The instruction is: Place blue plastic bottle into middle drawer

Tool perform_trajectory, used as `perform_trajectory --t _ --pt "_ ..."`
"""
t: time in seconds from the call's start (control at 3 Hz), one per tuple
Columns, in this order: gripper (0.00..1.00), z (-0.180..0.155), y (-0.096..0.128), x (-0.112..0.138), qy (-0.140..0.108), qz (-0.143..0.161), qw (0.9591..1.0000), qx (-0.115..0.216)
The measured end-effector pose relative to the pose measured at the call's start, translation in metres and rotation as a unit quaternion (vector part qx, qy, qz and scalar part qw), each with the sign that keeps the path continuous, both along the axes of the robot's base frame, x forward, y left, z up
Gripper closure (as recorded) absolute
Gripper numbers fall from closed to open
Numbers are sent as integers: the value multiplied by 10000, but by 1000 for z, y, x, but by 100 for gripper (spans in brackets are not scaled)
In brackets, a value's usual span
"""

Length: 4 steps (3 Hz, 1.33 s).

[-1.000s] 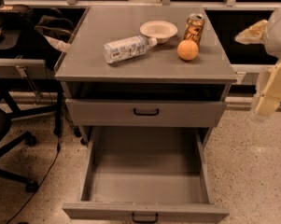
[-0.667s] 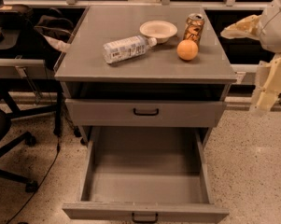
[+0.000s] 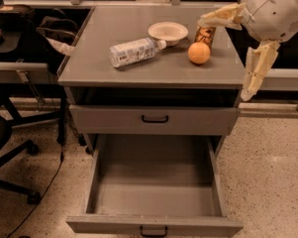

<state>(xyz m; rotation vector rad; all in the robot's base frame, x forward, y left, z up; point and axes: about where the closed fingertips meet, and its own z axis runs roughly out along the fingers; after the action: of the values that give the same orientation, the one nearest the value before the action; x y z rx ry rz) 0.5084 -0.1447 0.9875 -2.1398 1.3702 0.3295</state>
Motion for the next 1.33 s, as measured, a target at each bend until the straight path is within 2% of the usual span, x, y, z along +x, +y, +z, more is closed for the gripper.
perform_trajectory --t 0.33,0.67,1.0,1.33 --pt "0 0 6 11 -124 12 9999 70" --pt "0 -3 12 42 -218 156 9994 216" --pt "0 -14 22 101 -250 295 9988 309" --pt "0 -16 29 135 -350 176 9985 382"
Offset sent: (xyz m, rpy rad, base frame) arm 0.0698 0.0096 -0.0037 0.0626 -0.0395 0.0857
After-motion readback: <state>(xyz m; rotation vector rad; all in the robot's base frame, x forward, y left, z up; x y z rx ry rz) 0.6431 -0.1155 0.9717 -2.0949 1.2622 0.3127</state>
